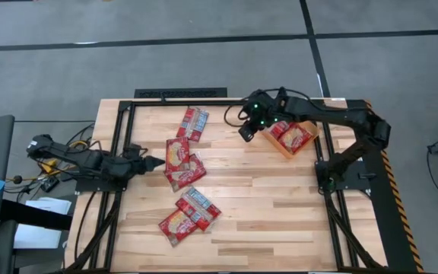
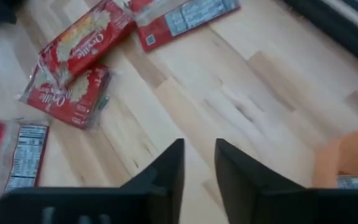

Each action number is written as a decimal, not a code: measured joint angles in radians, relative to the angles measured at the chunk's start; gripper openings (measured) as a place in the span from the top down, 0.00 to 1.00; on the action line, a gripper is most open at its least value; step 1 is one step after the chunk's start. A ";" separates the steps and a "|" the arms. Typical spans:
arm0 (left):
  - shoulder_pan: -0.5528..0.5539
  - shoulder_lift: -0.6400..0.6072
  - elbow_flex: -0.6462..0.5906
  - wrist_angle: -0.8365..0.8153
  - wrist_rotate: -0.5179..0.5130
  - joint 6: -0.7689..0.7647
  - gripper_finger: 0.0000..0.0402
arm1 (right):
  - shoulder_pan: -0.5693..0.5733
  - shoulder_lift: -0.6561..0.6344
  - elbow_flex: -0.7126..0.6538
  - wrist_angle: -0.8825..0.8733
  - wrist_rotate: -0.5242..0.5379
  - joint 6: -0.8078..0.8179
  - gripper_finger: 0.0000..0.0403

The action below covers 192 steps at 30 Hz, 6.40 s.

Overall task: Sort popcorn bags into baskets
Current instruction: Put the red popcorn bag into the orange bin

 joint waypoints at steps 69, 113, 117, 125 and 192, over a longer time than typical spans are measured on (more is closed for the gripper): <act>0.507 0.860 0.048 0.842 0.499 0.296 0.99 | 0.166 -0.002 -0.005 0.036 0.071 0.325 0.54; 0.506 0.771 0.280 0.832 0.472 0.471 1.00 | 0.203 0.149 -0.005 0.582 0.028 0.518 0.89; 0.506 0.771 0.280 0.828 0.473 0.471 1.00 | 0.204 0.149 -0.005 0.582 0.028 0.518 0.97; 0.506 0.770 0.280 0.835 0.473 0.507 0.81 | 0.209 0.142 -0.005 0.588 0.130 0.615 0.99; 0.523 0.770 0.280 0.758 0.477 0.497 0.29 | 0.210 -0.638 -0.582 -0.511 0.734 1.508 0.60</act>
